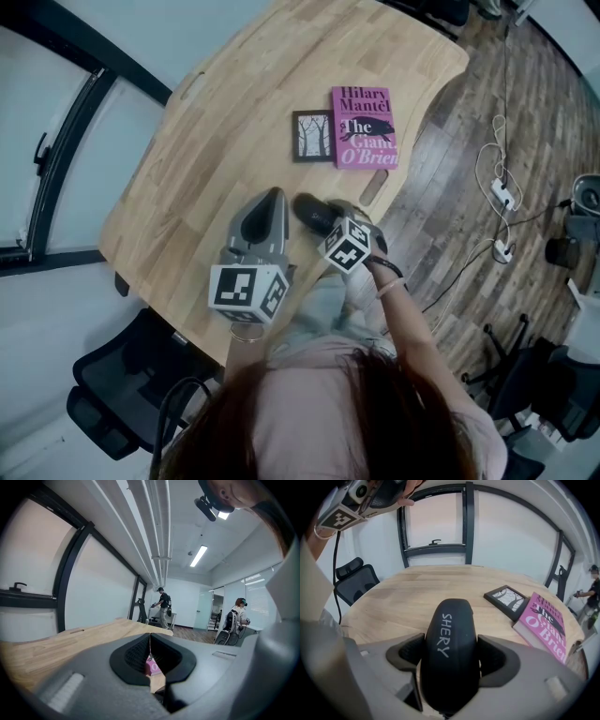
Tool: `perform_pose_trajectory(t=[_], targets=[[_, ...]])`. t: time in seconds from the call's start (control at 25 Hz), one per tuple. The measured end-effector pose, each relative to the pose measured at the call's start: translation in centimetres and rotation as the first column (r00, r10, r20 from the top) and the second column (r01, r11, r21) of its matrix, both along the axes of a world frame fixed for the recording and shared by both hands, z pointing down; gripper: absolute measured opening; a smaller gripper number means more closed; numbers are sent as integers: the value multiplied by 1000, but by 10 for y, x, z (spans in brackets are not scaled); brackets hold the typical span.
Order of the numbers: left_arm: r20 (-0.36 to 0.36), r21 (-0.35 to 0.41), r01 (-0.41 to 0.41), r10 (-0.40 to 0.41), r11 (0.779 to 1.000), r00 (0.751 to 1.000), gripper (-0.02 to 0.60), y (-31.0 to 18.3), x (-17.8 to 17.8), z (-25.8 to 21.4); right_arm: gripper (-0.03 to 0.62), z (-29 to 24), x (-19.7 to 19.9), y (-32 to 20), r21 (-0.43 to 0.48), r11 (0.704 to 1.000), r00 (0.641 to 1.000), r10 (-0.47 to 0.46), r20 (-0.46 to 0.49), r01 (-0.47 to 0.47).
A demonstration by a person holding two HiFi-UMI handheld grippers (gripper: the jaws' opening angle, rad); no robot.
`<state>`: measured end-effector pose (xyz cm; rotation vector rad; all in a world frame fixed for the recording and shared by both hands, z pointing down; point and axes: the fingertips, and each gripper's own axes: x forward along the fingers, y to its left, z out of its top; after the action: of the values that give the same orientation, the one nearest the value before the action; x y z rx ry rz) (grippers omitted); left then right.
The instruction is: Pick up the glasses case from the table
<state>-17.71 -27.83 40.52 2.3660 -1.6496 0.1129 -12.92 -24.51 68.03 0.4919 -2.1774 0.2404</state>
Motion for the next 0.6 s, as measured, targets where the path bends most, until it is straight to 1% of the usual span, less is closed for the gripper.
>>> perform_pose_trajectory(t=[0.08, 0.32, 0.6], targets=[[0, 3, 0, 0, 1000, 1000, 11, 1, 1, 0, 353, -1, 1, 0, 8, 1000, 1000, 10, 5, -10], [-4, 0, 2, -2, 1000, 1000, 11, 8, 2, 0, 348, -9, 10, 0, 9, 995, 993, 100, 60, -101], [-6, 4, -4, 4, 1000, 1000, 11, 22, 7, -5, 345, -23, 26, 8, -19, 974, 964, 225, 139, -224]])
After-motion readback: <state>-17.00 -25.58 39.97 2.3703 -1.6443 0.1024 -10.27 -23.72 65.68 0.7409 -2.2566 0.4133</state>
